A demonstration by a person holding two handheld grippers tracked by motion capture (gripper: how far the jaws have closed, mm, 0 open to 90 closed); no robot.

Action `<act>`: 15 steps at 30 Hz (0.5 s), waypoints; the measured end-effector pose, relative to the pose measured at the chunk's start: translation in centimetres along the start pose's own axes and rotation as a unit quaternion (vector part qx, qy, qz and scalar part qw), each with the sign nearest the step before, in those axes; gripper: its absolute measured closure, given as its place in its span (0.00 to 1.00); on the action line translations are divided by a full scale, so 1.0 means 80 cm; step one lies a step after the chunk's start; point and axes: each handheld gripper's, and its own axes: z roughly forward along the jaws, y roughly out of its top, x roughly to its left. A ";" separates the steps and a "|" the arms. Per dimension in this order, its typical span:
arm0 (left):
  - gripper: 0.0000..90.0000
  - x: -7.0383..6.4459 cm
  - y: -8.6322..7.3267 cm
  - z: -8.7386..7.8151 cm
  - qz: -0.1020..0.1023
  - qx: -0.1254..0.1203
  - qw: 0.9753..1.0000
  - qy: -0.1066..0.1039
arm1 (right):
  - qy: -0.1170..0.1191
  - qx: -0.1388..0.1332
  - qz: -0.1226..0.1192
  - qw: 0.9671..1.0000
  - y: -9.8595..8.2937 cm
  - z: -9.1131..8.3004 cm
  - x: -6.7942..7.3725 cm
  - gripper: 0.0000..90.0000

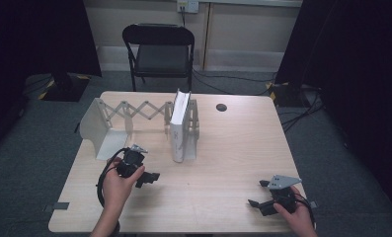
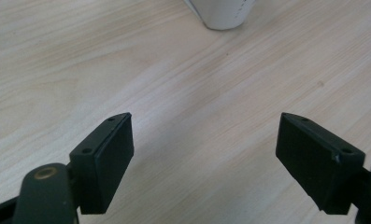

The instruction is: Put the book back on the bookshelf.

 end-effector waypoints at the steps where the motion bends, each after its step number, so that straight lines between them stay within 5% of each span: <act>1: 0.21 0.001 -0.001 0.000 -0.001 0.002 1.000 0.000 | 0.000 0.000 0.000 1.000 0.000 0.000 0.000 0.14; 15: 0.21 0.007 -0.019 0.007 -0.007 0.008 1.000 0.006 | 0.000 0.000 0.000 1.000 0.000 0.000 0.000 0.14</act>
